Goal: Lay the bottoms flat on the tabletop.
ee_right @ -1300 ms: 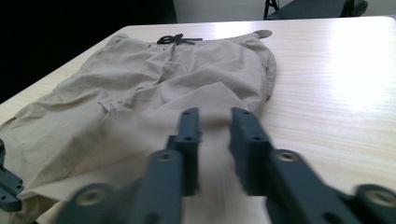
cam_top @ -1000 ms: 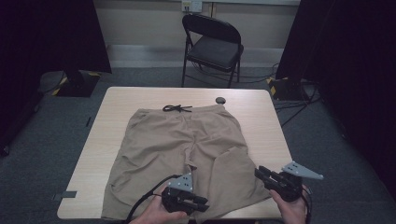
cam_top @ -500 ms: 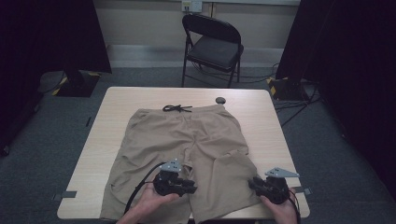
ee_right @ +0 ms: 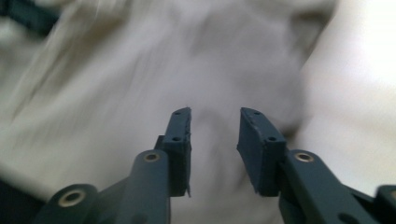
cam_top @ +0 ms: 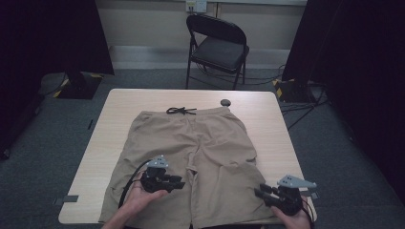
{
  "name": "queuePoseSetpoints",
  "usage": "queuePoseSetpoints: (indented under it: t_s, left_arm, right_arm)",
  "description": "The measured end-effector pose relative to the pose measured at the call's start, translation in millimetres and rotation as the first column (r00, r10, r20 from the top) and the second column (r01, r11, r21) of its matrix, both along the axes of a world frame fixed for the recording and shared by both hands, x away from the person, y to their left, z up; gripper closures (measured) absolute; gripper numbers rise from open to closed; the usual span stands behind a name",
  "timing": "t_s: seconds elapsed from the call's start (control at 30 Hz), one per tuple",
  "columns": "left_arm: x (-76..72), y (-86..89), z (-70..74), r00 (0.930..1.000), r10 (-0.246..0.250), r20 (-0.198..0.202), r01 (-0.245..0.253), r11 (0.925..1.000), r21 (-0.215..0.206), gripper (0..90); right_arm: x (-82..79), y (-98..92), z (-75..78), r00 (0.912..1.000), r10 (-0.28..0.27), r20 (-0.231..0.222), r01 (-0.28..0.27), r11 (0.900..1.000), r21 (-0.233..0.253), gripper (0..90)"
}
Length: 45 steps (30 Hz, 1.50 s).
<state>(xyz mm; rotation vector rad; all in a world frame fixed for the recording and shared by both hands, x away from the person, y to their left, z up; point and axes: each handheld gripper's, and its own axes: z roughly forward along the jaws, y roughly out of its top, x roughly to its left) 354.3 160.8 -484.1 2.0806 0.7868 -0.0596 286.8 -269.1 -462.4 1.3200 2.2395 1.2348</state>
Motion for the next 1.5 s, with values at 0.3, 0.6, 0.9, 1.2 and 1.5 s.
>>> queuePoseSetpoints:
  t_s: [0.3, 0.6, 0.9, 1.2, 1.5]
  left_arm:
    - [4.1, 27.5, -9.1, 0.9969, 0.077, -0.016, -0.077, 0.9969, 0.018, 66.9]
    - [6.0, 49.8, -11.9, 0.9920, 0.126, -0.015, -0.125, 0.9918, 0.023, 64.9]
    - [2.6, 63.5, -12.3, 0.9880, 0.154, 0.009, -0.154, 0.9877, 0.027, 61.5]
    - [-4.6, 72.5, -10.9, 0.9877, 0.153, 0.029, -0.155, 0.9867, 0.050, 57.4]
    - [-10.2, 81.9, -11.9, 0.9841, 0.174, 0.037, -0.175, 0.9836, 0.042, 54.6]
  right_arm:
    - [67.8, 23.2, -2.1, 0.9975, -0.049, 0.052, 0.048, 0.999, 0.013, 63.4]
    - [63.9, 27.6, -30.8, 0.9996, -0.022, -0.019, 0.020, 0.995, -0.095, 56.9]
    - [45.6, 11.5, -31.6, 1.0000, 0.000, -0.007, -0.001, 0.995, -0.103, 56.7]
    - [34.7, -0.3, -31.0, 0.9997, -0.023, 0.000, 0.023, 0.992, -0.127, 56.8]
    - [38.1, -4.3, -29.6, 0.9974, -0.072, -0.006, 0.071, 0.987, -0.142, 55.3]
